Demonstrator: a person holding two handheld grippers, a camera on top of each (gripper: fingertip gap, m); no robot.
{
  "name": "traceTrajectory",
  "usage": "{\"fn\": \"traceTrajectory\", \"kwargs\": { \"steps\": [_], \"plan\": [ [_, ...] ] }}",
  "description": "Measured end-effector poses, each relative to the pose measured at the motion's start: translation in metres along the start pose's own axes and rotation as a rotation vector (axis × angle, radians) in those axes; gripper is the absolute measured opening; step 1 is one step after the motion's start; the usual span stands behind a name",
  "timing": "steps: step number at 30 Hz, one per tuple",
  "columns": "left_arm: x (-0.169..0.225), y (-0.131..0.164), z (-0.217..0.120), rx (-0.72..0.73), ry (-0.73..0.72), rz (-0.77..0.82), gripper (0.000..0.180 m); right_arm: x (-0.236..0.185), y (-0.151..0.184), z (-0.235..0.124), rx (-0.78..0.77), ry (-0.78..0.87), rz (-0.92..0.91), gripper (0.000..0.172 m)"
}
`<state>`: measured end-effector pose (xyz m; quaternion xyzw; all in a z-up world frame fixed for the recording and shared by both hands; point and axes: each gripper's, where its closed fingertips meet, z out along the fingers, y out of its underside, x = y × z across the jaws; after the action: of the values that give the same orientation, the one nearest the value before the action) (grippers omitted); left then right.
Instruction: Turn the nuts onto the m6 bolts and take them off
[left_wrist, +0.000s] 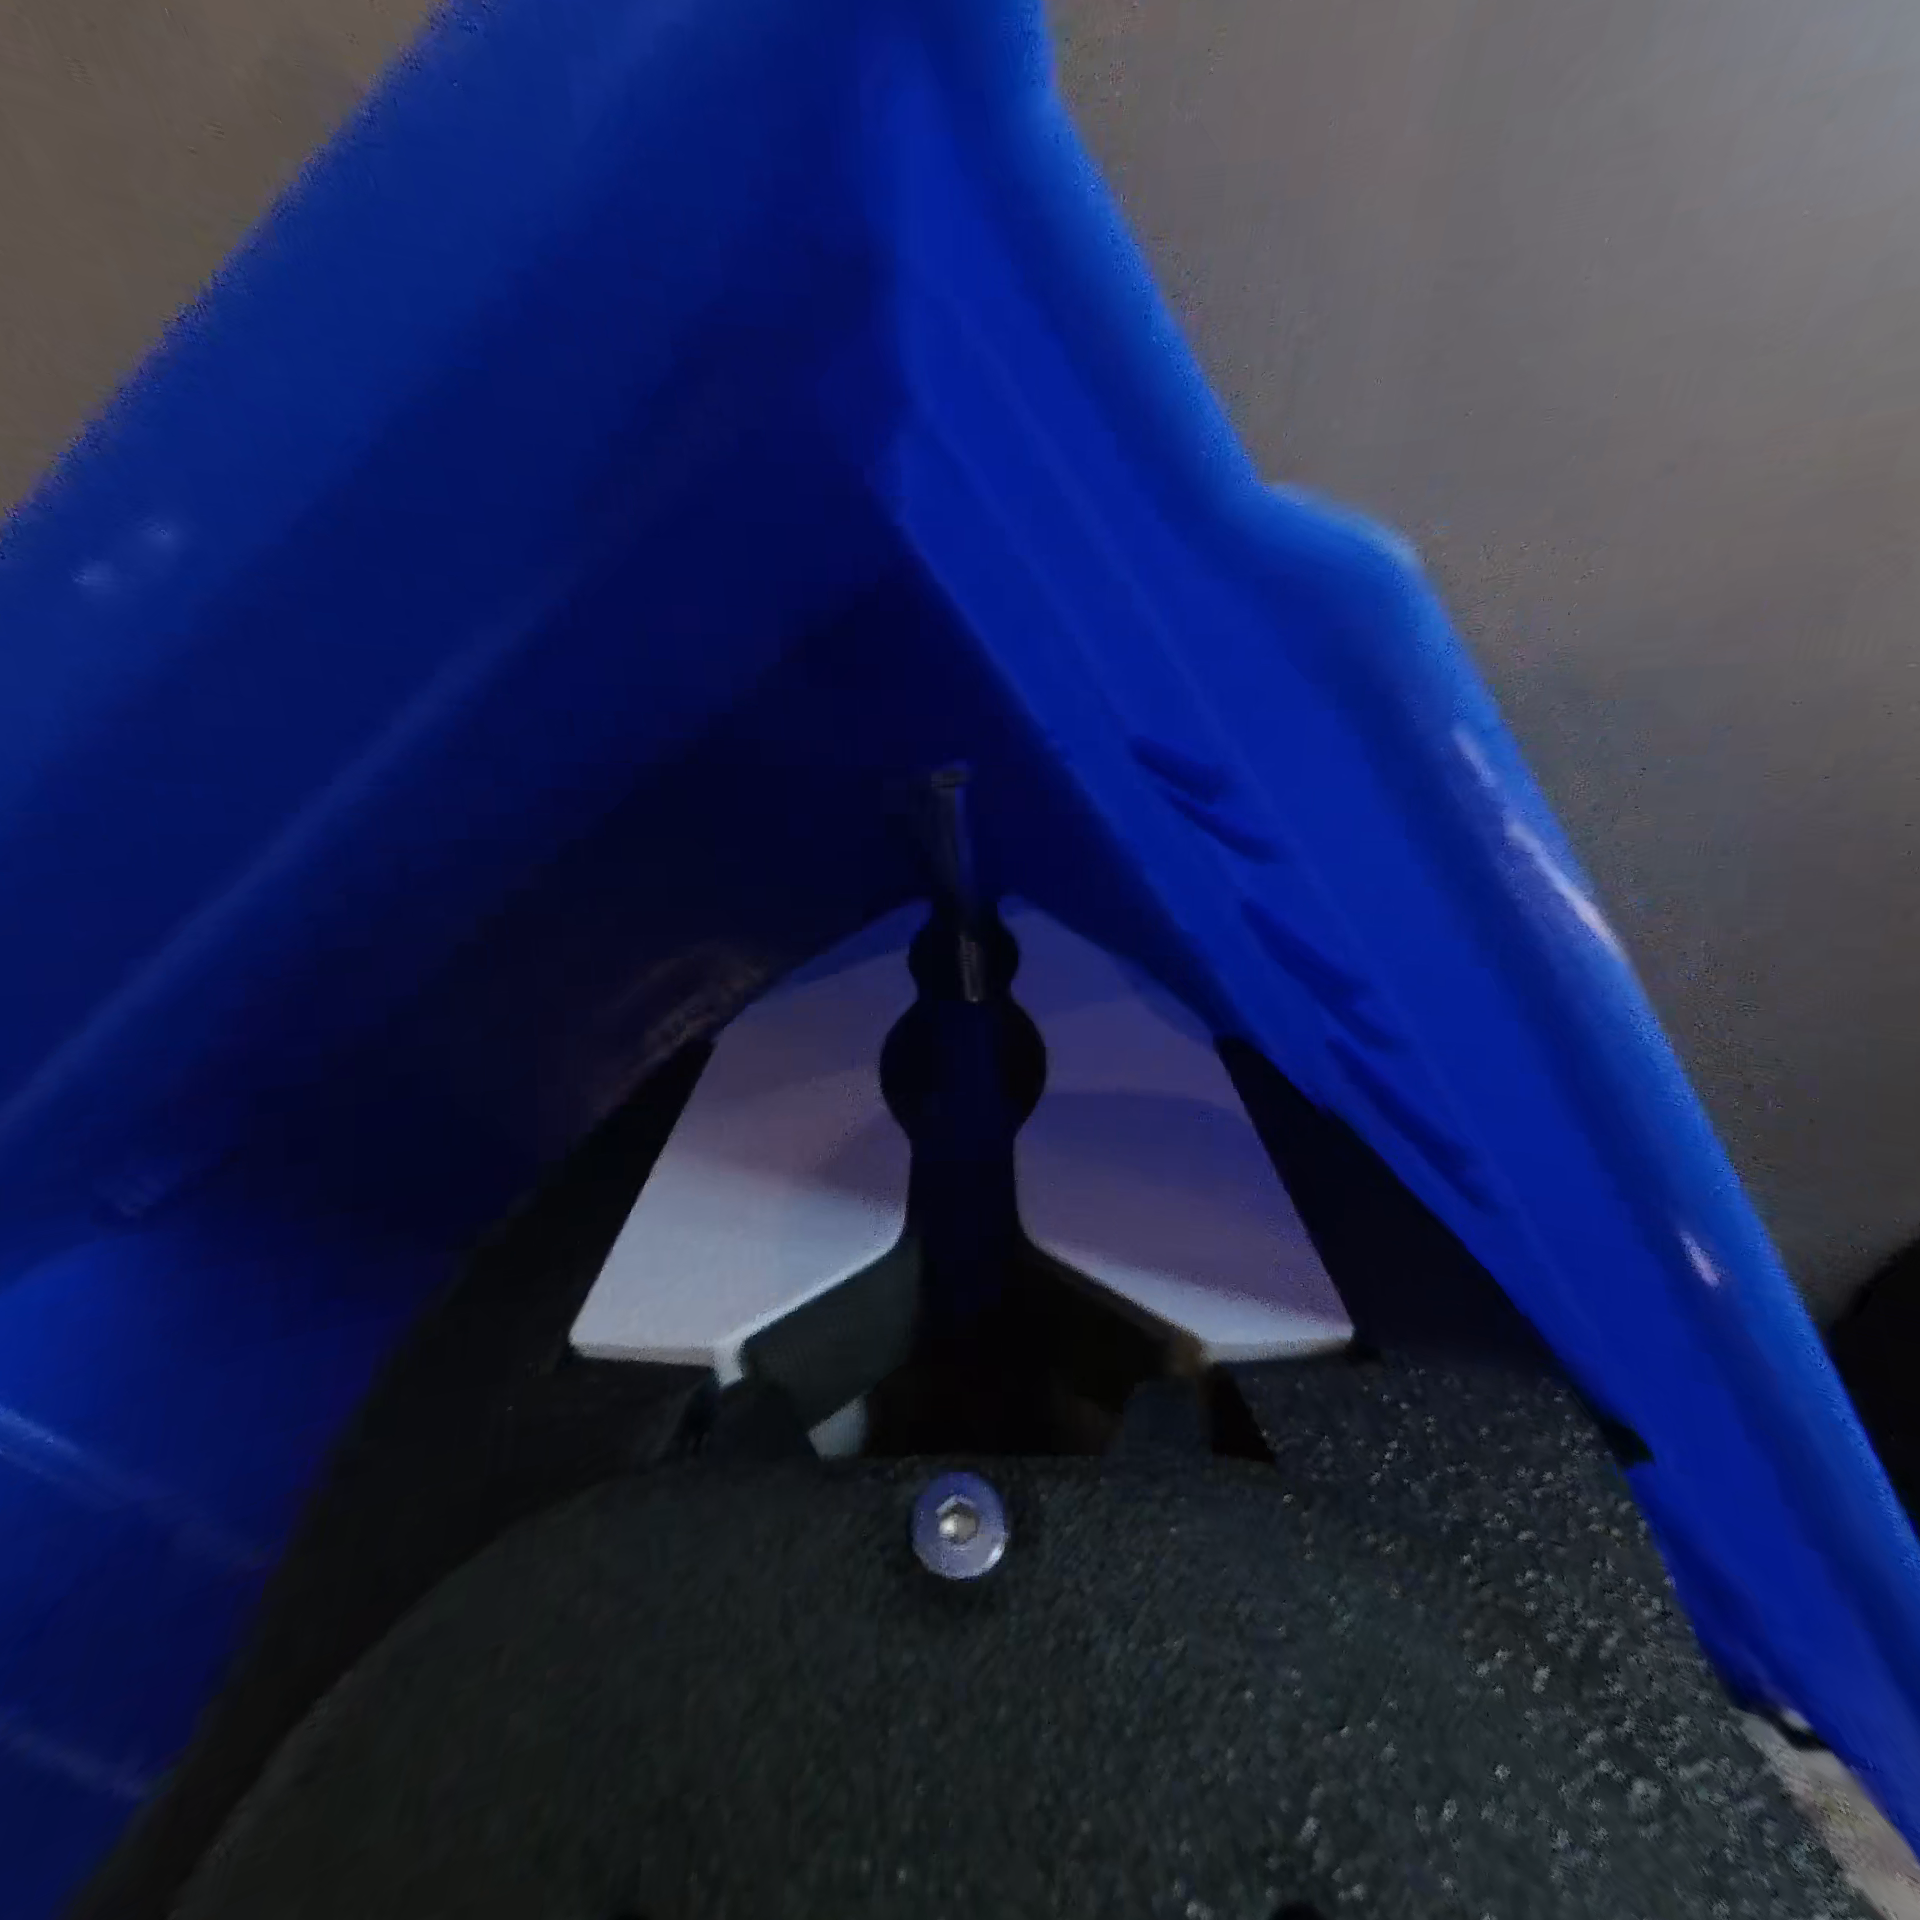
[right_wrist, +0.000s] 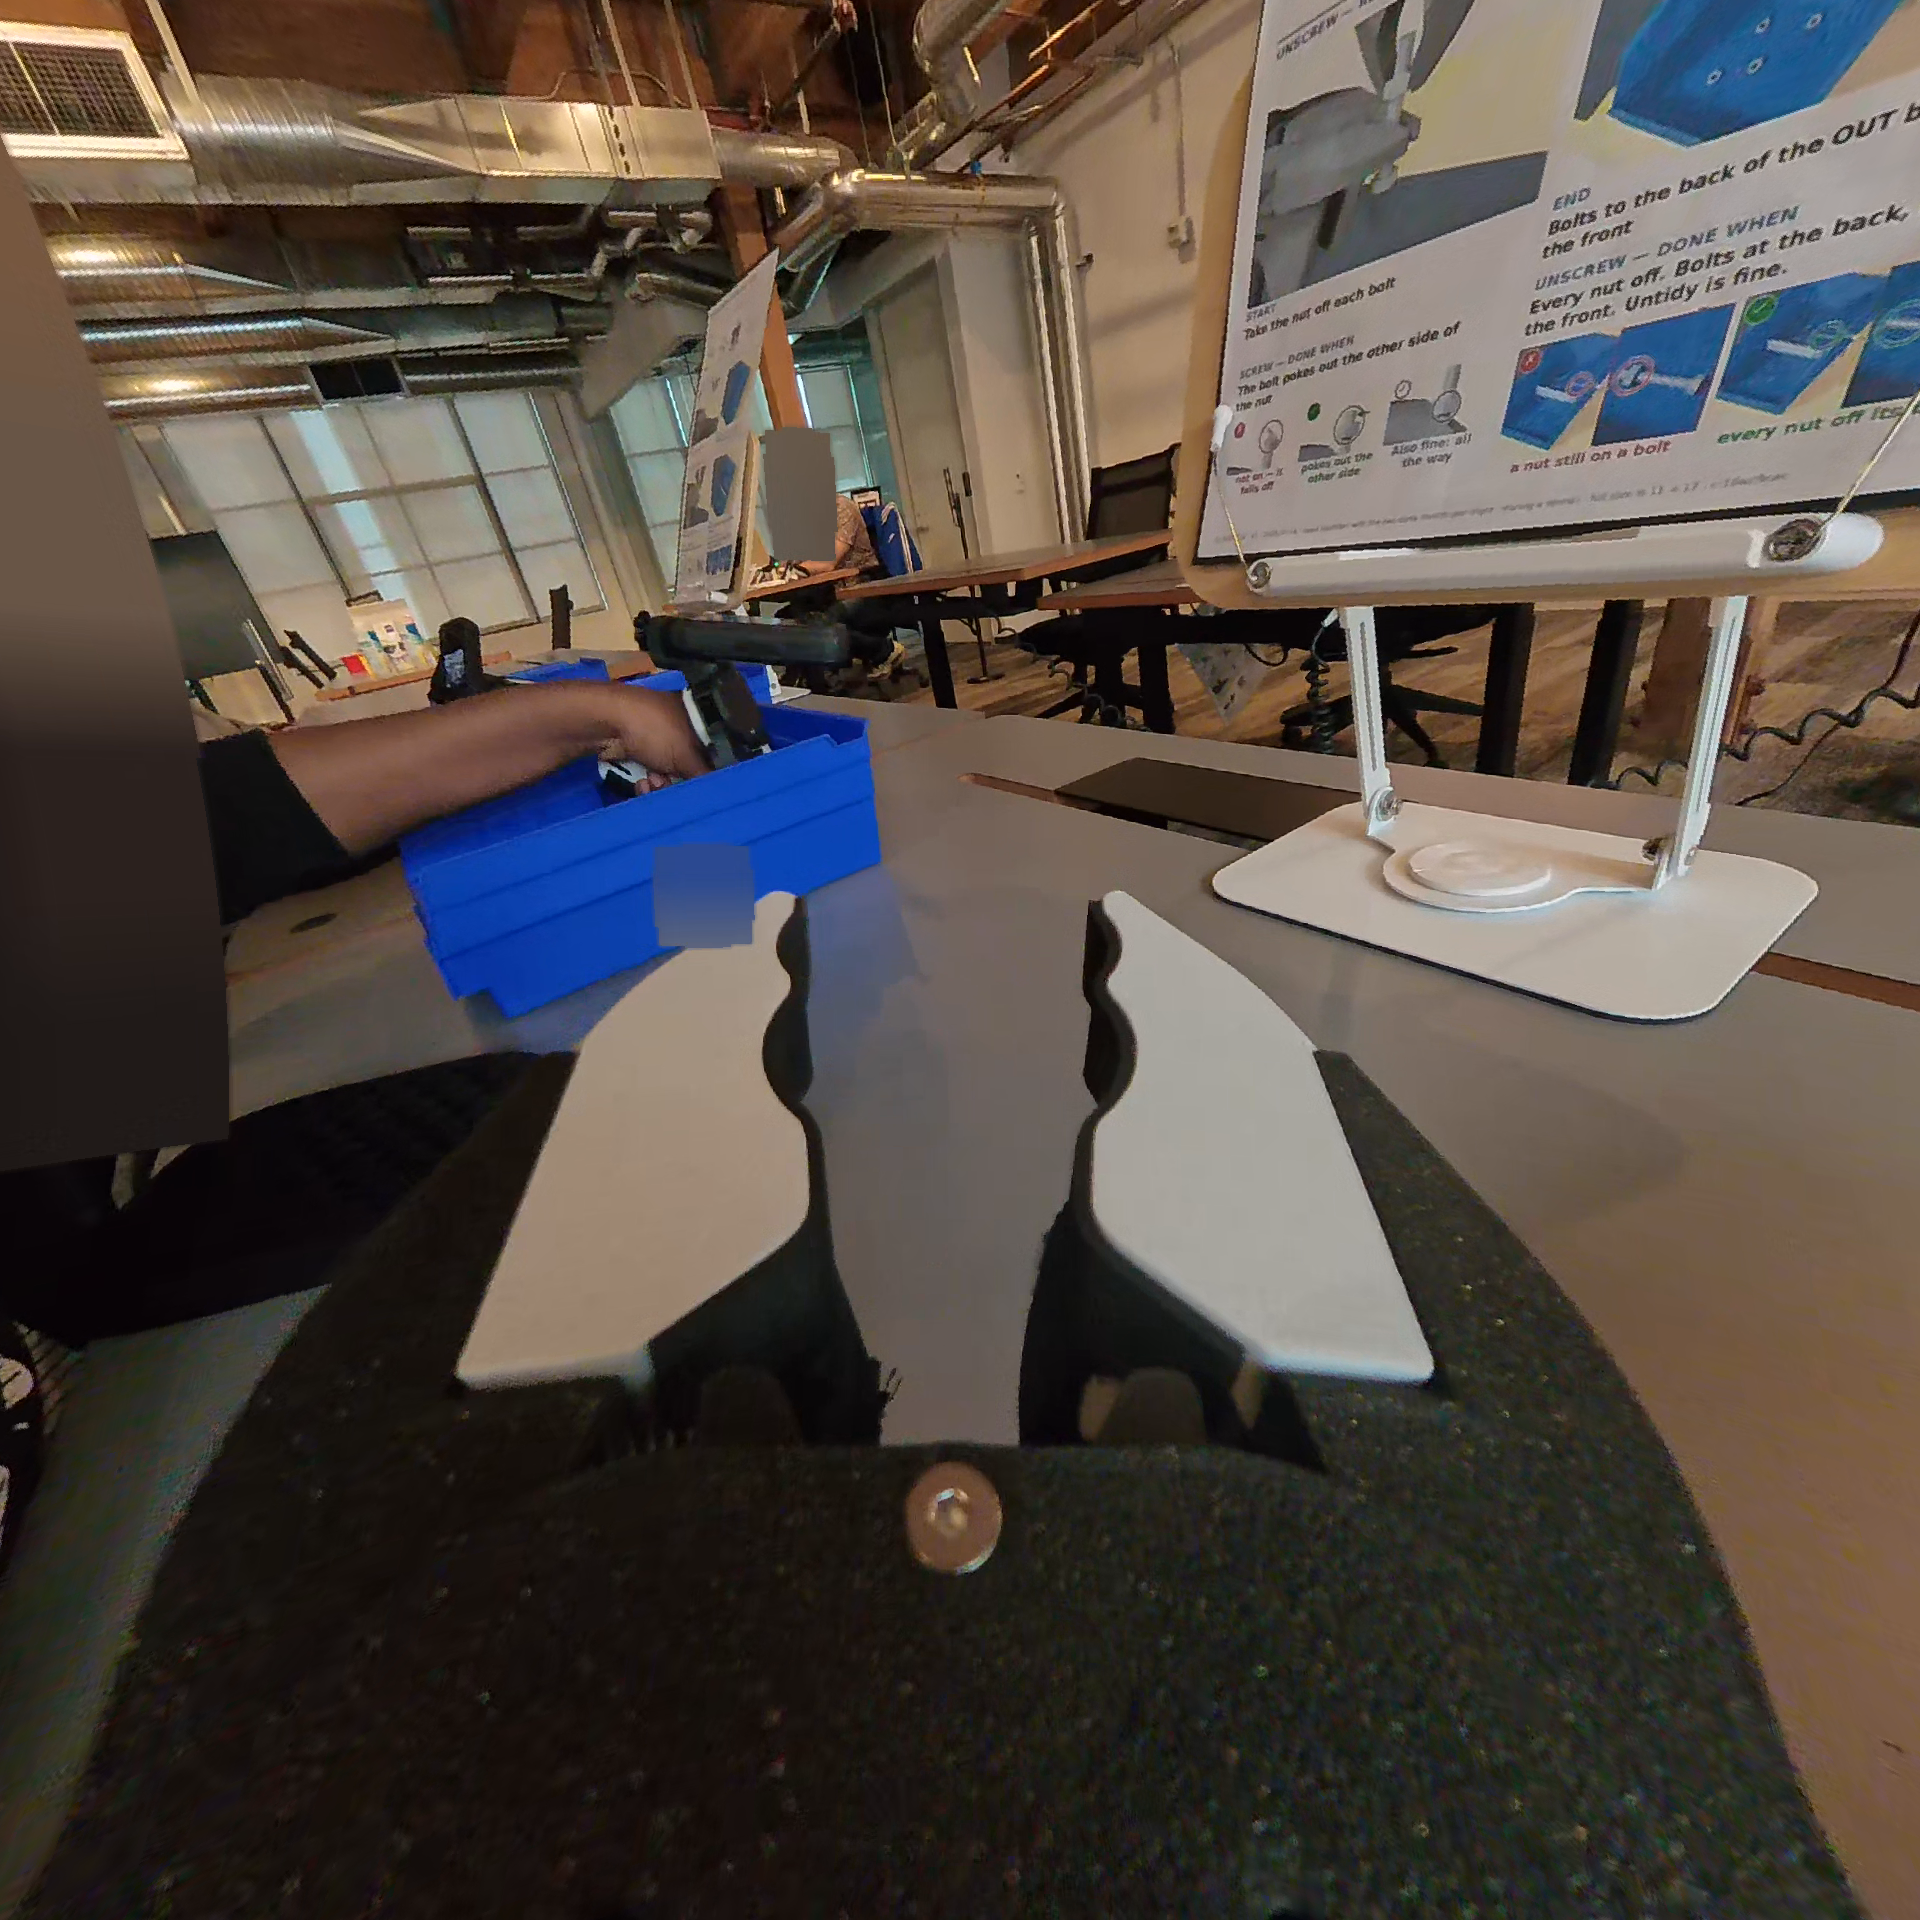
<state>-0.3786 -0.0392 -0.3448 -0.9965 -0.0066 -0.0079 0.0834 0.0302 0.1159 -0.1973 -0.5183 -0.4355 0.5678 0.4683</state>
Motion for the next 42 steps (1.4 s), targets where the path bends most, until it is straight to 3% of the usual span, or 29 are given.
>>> {"fn": "traceTrajectory", "kwargs": {
  "steps": [5, 10, 14, 17, 21, 28, 34, 42],
  "plan": [
    [-0.006, -0.006, -0.016, 0.099, -0.068, 0.033, 0.005, -0.005, 0.004, 0.003, -0.041, -0.017, -0.025, 0.049],
    [-0.005, -0.024, -0.099, 0.453, -0.073, 0.001, 0.005, -0.018, 0.009, 0.011, -0.123, -0.057, -0.090, 0.043],
    [0.040, -0.032, -0.170, 0.741, -0.056, 0.064, 0.005, -0.038, 0.015, 0.021, -0.228, -0.110, -0.194, 0.041],
    [0.099, -0.033, -0.193, 0.862, 0.008, 0.157, 0.005, -0.055, 0.020, 0.030, -0.346, -0.168, -0.292, 0.038],
    [0.189, -0.031, -0.181, 0.894, 0.104, 0.315, 0.005, -0.084, 0.022, 0.044, -0.478, -0.316, -0.422, 0.040],
    [0.304, -0.013, -0.101, 0.707, 0.186, 0.515, 0.005, -0.125, 0.036, 0.057, -0.672, -0.577, -0.664, 0.029],
    [0.337, -0.002, -0.067, 0.626, 0.192, 0.579, 0.005, -0.139, 0.077, 0.052, -0.820, -0.741, -0.649, 0.026],
    [0.349, 0.002, -0.064, 0.620, 0.205, 0.619, 0.005, -0.143, 0.093, 0.053, -0.802, -0.782, -0.690, 0.014]
  ]
}}
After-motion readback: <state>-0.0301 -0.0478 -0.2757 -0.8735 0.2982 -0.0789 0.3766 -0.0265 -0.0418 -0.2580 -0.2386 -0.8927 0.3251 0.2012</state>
